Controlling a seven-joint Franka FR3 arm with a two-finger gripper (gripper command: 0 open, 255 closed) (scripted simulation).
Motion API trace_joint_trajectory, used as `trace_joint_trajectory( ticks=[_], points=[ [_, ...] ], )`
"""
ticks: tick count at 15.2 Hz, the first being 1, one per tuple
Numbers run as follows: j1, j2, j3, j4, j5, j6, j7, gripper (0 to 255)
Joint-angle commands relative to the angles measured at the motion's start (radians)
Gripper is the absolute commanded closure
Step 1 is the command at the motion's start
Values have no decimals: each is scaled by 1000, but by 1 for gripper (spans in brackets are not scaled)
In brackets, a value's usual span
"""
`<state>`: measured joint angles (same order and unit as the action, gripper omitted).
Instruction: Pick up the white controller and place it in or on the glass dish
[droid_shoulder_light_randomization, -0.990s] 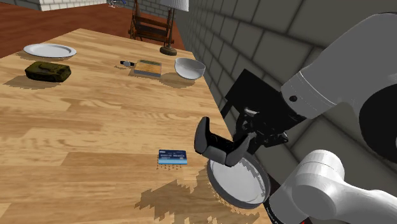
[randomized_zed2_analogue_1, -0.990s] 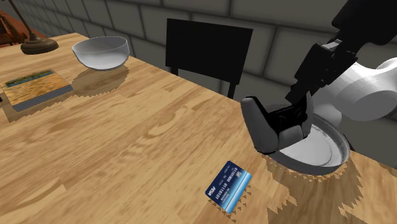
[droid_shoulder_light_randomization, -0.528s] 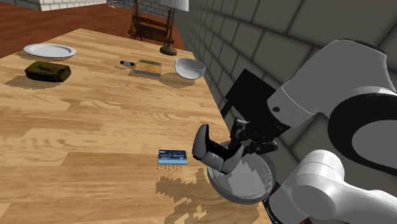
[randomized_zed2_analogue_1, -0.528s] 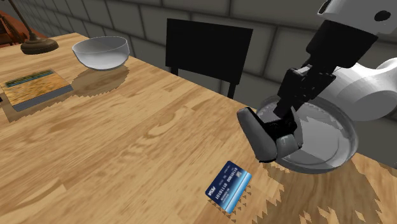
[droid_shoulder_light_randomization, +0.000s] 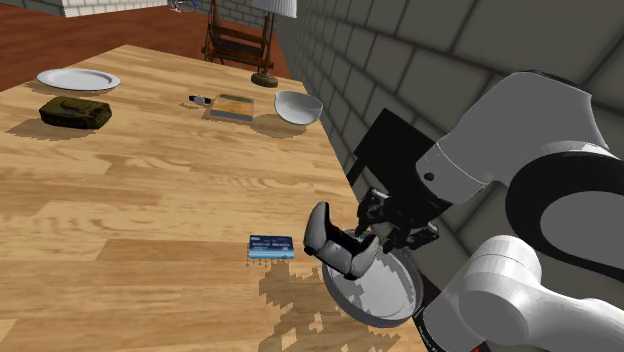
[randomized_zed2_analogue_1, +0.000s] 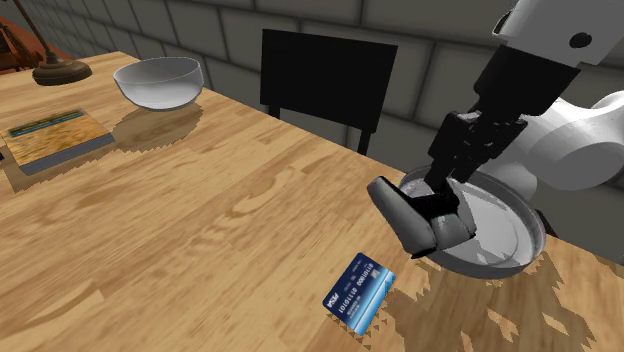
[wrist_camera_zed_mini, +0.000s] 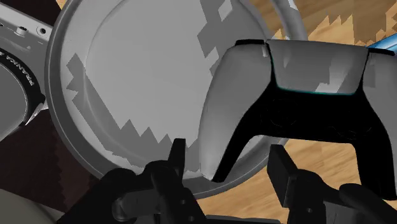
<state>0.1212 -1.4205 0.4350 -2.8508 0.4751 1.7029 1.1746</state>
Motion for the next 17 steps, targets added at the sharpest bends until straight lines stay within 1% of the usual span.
trace_joint_trajectory(
  ticks=[1, 2, 3, 4, 5, 9, 17],
  points=[
    [113, -213, 63, -108, -2, -14, 5, 0],
    [115, -212, 68, -107, 1, -13, 8, 0],
    [109, -211, 55, -103, -9, -18, 0, 0],
    [107, -212, 51, -115, -12, -8, -8, 0],
    [100, -186, 61, -107, -3, 12, -10, 0],
    [65, -176, -19, 17, -73, -97, -9, 0],
    [64, -177, -18, 17, -72, -98, -10, 0]
  ],
)
